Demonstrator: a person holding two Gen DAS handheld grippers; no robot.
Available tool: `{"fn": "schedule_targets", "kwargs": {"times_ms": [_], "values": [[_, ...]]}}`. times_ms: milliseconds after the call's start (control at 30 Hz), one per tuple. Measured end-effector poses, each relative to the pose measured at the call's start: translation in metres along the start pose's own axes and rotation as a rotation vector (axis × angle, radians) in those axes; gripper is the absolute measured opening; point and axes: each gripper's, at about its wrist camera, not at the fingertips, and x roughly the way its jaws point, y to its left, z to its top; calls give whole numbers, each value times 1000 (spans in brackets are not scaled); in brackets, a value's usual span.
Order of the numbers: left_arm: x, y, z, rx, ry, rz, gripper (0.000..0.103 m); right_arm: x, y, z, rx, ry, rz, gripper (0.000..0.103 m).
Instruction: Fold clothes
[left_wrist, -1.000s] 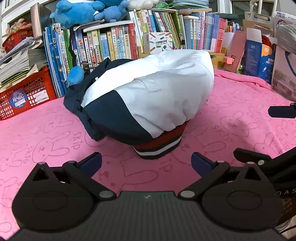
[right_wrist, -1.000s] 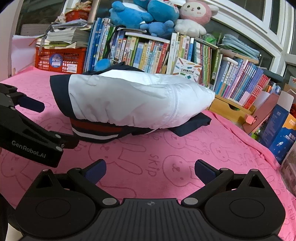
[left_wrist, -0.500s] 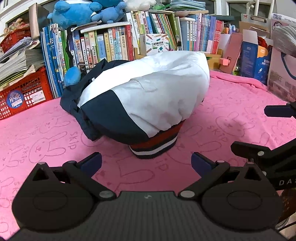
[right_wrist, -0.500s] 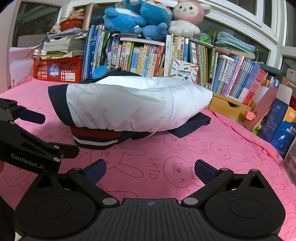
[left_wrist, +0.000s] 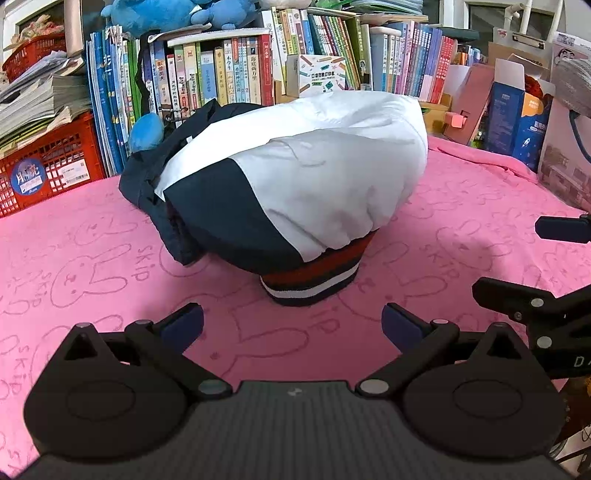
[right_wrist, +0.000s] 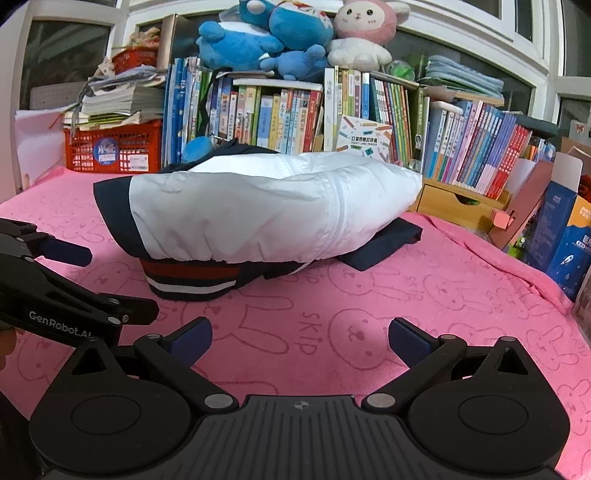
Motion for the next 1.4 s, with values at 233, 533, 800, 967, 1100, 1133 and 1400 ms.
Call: {"fn": "schedule_targets", "kwargs": {"times_ms": [233, 533, 800, 967, 1100, 1133, 1400], "values": [[3, 8, 0, -37, 17, -27, 103, 1, -1, -1, 15, 2, 26, 103], [14, 9, 8, -39, 22, -36, 103, -11, -8, -11, 87, -123, 27, 103], [50, 15, 26, -81, 16, 25, 103, -21, -39, -39, 269, -191, 90, 103], [72, 21, 34, -218, 26, -61, 103, -18, -43, -53, 298, -138, 63, 103], [75, 21, 49, -292, -42, -149, 101, -16, -43, -59, 321, -113, 49, 103], [73, 22, 55, -295, -52, -151, 96, -16, -43, -60, 325, -110, 46, 103], [-11, 87, 105, -443, -412, 40, 33, -17, -49, -60, 333, -96, 1, 103]]}}
